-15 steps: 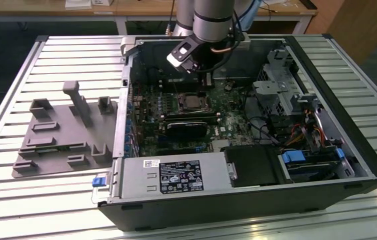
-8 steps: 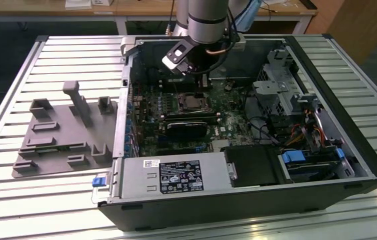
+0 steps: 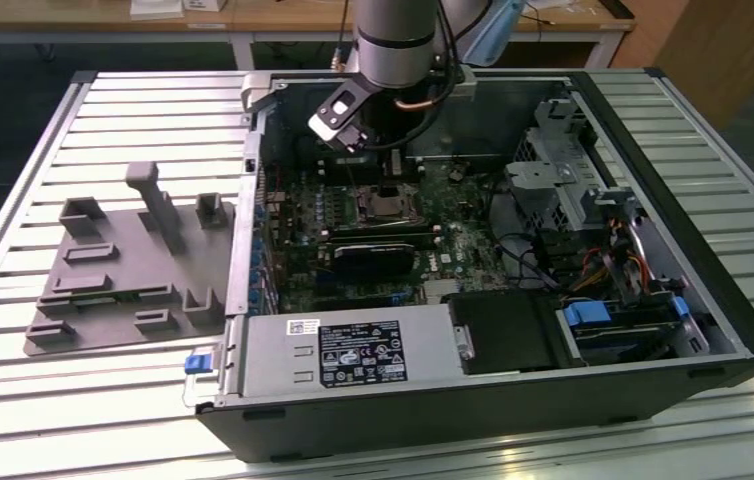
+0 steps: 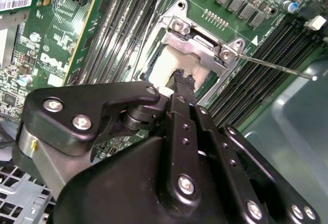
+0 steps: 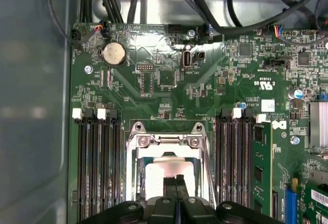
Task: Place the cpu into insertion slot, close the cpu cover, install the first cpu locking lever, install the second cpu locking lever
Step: 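Close the cpu cover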
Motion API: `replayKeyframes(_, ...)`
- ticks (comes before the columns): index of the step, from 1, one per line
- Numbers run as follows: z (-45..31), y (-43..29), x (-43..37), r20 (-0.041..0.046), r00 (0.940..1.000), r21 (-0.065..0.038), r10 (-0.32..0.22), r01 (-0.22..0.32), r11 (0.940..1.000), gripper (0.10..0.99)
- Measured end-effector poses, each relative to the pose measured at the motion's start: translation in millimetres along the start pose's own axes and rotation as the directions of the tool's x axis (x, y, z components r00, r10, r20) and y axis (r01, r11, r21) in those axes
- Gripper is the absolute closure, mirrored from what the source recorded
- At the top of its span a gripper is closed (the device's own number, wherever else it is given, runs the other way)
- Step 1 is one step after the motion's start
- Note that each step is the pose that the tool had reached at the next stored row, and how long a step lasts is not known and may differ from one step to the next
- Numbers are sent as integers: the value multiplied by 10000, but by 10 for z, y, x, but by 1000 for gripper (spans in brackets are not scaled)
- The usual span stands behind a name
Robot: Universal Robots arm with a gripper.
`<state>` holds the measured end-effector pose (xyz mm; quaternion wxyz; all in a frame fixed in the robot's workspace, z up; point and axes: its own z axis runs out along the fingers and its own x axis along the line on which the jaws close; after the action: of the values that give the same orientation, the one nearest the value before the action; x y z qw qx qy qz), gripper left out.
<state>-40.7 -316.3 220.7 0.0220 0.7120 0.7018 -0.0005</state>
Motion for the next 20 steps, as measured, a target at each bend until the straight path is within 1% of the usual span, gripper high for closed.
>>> replayKeyframes(3,0,-2,0,-1,10000,0,-20,20,10000,984)
replayKeyframes(5,0,-2,-1,-5,9999,-5,-166,166,9999,984)
replayKeyframes(8,-1,-2,-1,-18,9982,-19,-606,606,9982,984)
replayKeyframes(11,0,-2,0,-33,9936,-37,-1129,1129,9936,984)
replayKeyframes(14,0,-2,-1,-47,9860,-57,-1669,1669,9860,984)
replayKeyframes(16,0,-2,0,-56,9790,-71,-2038,2037,9790,984)
replayKeyframes(18,0,-2,-1,-64,9710,-84,-2388,2388,9710,984)
replayKeyframes(20,0,-2,-1,-72,9618,-98,-2736,2735,9618,984)
